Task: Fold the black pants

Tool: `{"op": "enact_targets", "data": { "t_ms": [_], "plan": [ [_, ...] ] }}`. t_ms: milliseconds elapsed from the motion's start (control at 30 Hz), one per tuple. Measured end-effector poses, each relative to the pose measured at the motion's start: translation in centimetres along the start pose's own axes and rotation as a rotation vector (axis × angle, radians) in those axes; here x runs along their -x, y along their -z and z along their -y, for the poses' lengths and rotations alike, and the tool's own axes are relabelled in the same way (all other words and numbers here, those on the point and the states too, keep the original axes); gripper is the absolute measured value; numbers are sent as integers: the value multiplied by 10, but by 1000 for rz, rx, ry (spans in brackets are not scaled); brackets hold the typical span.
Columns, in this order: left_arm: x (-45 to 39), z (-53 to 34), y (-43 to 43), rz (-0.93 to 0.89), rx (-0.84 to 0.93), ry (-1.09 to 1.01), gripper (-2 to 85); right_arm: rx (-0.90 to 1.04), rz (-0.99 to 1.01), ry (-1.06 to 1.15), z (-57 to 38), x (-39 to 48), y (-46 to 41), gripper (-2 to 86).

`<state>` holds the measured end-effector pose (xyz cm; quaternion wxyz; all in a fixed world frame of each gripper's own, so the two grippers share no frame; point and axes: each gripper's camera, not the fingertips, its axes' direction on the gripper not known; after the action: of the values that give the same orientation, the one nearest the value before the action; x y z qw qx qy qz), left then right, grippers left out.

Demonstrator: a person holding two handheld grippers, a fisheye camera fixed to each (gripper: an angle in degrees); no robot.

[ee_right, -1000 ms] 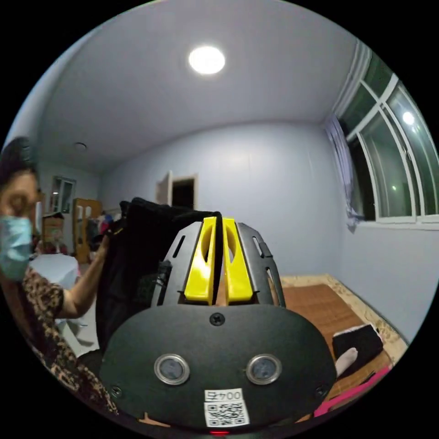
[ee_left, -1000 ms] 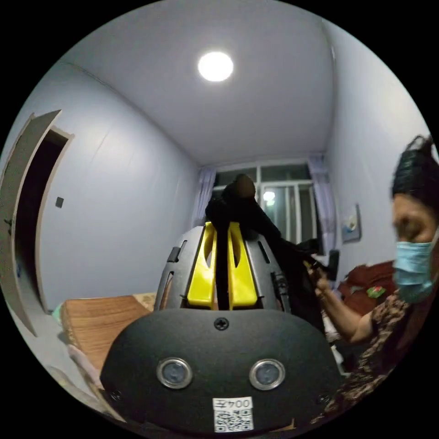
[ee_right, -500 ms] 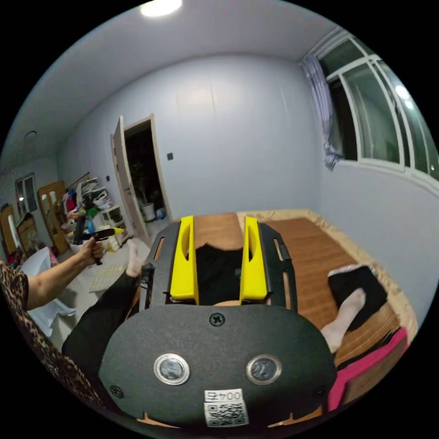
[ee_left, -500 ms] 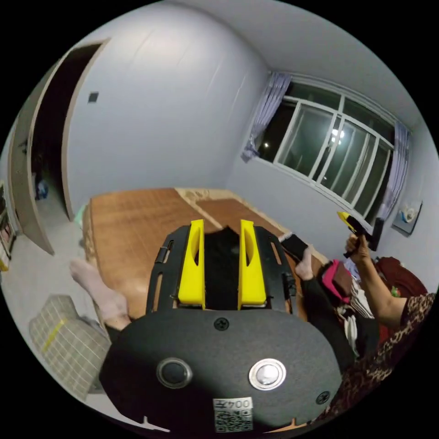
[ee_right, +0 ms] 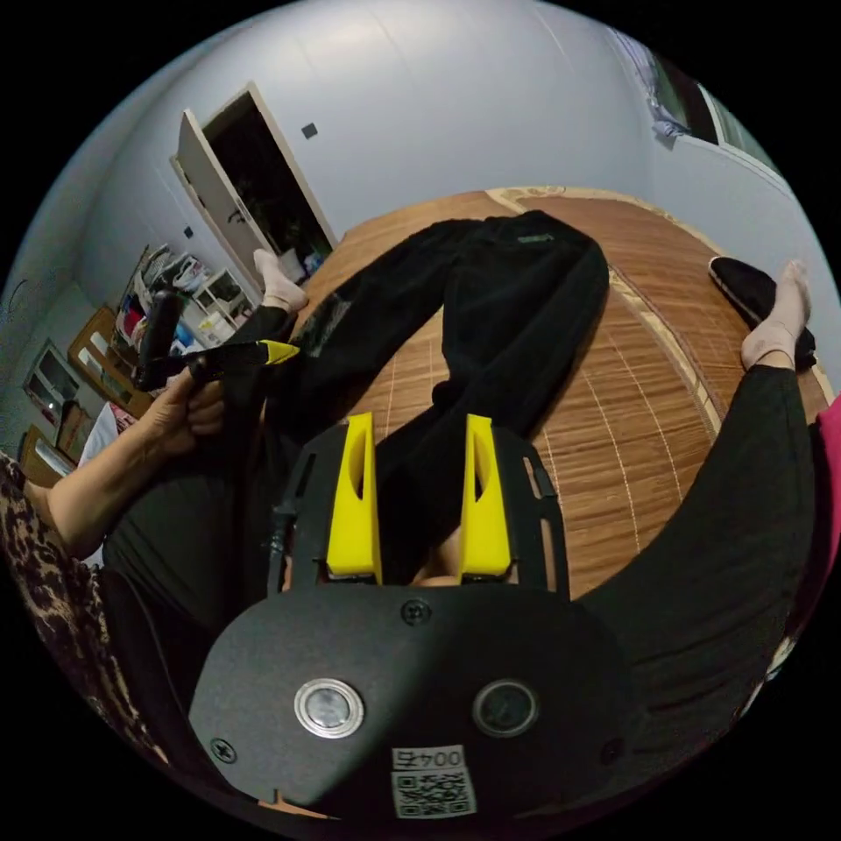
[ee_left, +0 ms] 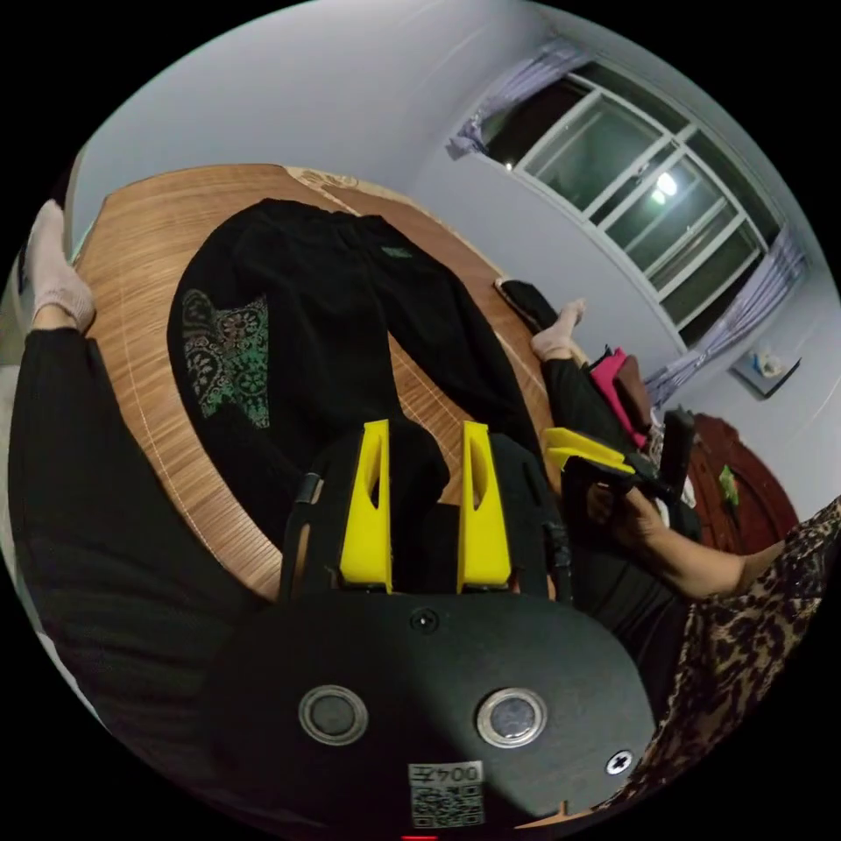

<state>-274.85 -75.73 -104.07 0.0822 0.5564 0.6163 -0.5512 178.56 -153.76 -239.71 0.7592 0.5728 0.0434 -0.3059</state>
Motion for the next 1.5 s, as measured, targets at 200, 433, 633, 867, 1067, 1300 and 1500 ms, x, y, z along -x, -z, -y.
{"op": "enact_targets", "data": {
  "t_ms": [200,433,633,867,1067,1300,1500],
  "plan": [
    [27,-2,-33,-17,74,28,120,124,95,-97,24,-24,-55,144],
    [50,-8,-49,22,118,5,118,205,21,-185,46,-37,-101,115],
    [73,-17,-58,-3,90,40,116,289,-170,-222,66,-38,-124,134],
    [93,-28,-61,-26,17,64,117,58,-204,-115,87,-21,-109,166],
    [107,-21,-54,45,-119,23,133,-4,-158,-80,139,-29,-141,178],
    [163,60,-86,210,-157,14,174,43,-163,-91,224,-61,-220,192],
    [187,120,-160,327,-76,-64,236,64,-230,-99,295,-81,-293,218]
  ]
}}
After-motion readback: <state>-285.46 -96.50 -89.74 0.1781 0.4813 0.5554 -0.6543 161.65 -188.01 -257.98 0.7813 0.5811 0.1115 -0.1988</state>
